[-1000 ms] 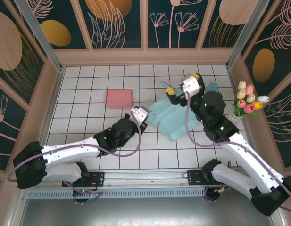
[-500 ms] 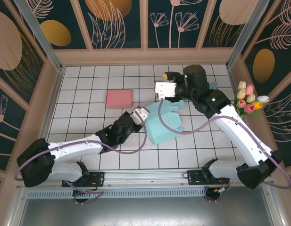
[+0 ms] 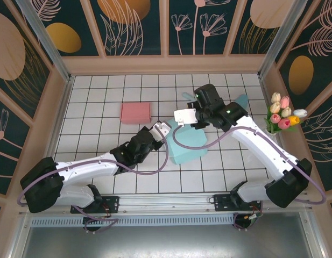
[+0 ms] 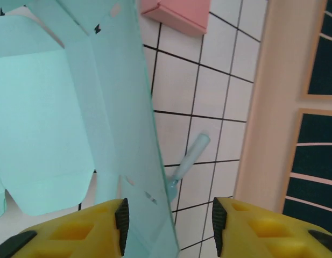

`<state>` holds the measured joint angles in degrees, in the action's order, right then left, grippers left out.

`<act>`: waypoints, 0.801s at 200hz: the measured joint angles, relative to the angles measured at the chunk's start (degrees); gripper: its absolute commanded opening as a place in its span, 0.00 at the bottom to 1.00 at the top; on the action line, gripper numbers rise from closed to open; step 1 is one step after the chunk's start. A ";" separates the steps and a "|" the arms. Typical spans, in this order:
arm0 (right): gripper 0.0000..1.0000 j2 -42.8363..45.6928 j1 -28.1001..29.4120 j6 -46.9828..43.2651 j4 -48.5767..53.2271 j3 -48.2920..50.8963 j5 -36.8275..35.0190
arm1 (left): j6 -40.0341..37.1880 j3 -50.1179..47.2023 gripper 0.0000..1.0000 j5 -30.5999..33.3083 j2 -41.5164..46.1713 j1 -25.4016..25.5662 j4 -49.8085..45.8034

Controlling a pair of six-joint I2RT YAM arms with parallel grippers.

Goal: Fold the paper box

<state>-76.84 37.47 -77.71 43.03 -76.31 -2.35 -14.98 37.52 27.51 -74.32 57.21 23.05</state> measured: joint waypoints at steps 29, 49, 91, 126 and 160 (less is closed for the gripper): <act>0.40 -1.81 0.68 -0.46 0.02 0.37 -1.53 | 0.02 0.00 0.00 -0.07 0.00 0.00 -0.63; 0.40 -2.64 0.68 -0.87 0.02 0.37 -2.43 | 0.02 0.00 0.00 -0.26 0.02 0.00 -0.81; 0.33 -4.33 0.68 -1.73 -0.11 0.37 -4.07 | 0.04 0.02 0.00 -0.68 0.02 0.00 -1.01; 0.23 -5.35 0.68 -1.92 -0.09 0.37 -4.79 | 0.07 0.02 0.00 -1.25 0.02 0.00 -1.05; 0.01 -5.42 0.68 -1.99 -0.07 0.37 -5.44 | 0.46 0.02 0.00 -1.92 0.52 0.00 -1.05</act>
<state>-82.26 38.15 -79.70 42.96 -75.94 -7.79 -14.52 37.54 25.58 -73.80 57.21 22.00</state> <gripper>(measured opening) 0.110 0.064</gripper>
